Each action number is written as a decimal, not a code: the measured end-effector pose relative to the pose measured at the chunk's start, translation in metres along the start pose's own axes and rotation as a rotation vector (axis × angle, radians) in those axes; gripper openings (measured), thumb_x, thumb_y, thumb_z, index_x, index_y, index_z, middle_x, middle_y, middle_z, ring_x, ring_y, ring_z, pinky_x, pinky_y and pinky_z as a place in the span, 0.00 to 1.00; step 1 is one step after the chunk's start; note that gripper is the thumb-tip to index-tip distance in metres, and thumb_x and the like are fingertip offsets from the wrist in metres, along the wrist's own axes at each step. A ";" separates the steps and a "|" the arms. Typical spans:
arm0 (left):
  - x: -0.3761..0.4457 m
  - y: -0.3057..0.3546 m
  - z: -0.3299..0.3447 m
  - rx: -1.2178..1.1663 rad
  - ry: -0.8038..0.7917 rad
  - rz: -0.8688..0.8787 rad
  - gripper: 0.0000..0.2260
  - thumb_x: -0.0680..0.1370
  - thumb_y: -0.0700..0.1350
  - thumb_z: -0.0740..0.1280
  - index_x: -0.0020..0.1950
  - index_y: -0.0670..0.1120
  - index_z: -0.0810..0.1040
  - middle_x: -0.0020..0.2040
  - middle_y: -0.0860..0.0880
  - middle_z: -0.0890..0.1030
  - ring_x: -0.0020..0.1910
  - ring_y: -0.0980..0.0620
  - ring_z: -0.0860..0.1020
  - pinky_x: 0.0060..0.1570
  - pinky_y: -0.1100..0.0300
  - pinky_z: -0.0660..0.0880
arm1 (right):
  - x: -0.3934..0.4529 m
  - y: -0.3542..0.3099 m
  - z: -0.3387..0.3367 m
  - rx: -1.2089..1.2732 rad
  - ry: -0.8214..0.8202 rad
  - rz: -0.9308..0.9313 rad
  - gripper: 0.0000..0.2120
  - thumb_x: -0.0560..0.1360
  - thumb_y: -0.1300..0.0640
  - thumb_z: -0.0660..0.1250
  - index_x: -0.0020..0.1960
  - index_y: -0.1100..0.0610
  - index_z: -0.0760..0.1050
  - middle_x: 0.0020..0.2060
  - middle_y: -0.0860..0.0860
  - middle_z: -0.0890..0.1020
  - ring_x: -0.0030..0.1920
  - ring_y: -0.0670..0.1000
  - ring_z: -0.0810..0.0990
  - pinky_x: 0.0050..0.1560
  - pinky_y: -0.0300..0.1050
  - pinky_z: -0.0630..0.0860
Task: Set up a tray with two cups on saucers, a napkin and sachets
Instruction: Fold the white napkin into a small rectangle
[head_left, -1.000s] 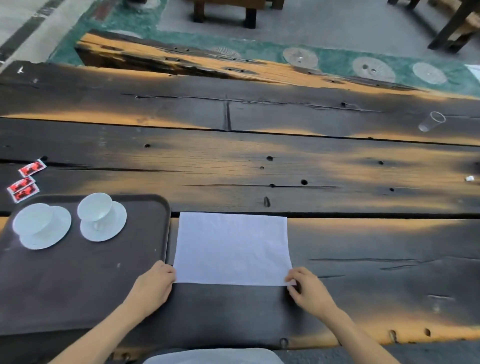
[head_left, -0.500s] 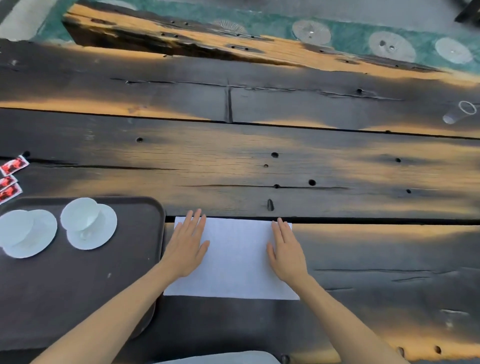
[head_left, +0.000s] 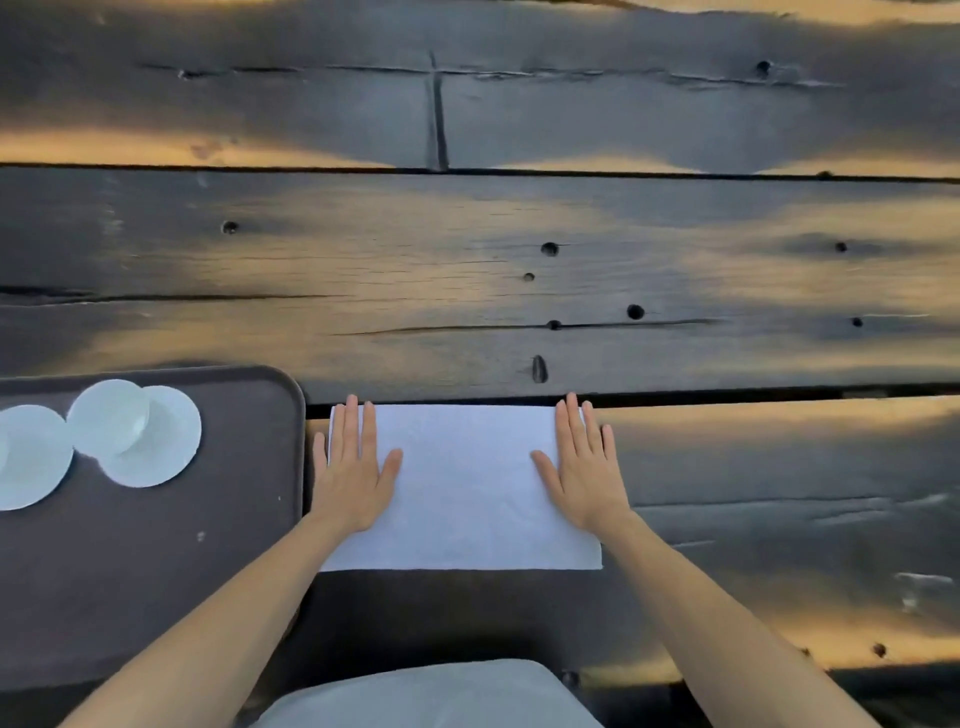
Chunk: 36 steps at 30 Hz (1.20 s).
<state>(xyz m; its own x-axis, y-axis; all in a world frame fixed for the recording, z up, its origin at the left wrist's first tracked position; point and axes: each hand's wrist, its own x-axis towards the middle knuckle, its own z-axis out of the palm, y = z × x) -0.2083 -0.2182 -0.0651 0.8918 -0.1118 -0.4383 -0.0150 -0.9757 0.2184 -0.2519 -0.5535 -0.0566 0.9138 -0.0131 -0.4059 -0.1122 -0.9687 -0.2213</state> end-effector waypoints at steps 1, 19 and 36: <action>0.001 0.000 -0.001 0.003 -0.011 -0.006 0.35 0.80 0.66 0.40 0.80 0.49 0.32 0.81 0.50 0.32 0.81 0.49 0.34 0.77 0.44 0.39 | 0.001 0.000 -0.003 0.007 -0.017 0.005 0.36 0.81 0.34 0.38 0.80 0.52 0.31 0.81 0.47 0.35 0.80 0.50 0.32 0.79 0.54 0.37; -0.087 0.100 -0.013 -0.204 -0.250 0.378 0.23 0.83 0.49 0.58 0.79 0.47 0.63 0.82 0.48 0.55 0.81 0.48 0.52 0.78 0.54 0.54 | -0.089 -0.018 -0.028 0.737 -0.122 0.596 0.24 0.78 0.54 0.68 0.69 0.58 0.63 0.59 0.55 0.76 0.57 0.57 0.77 0.51 0.49 0.74; -0.124 0.173 -0.013 -0.615 -0.388 0.332 0.30 0.76 0.58 0.67 0.76 0.53 0.63 0.73 0.53 0.71 0.68 0.54 0.73 0.65 0.59 0.73 | -0.120 -0.048 -0.054 1.252 -0.150 0.554 0.11 0.77 0.53 0.69 0.40 0.57 0.72 0.33 0.51 0.81 0.34 0.48 0.81 0.37 0.43 0.76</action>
<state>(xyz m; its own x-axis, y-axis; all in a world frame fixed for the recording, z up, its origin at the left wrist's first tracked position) -0.3155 -0.3712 0.0381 0.6617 -0.5465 -0.5132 0.1005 -0.6137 0.7831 -0.3353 -0.5190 0.0508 0.5935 -0.2165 -0.7752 -0.7907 0.0226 -0.6117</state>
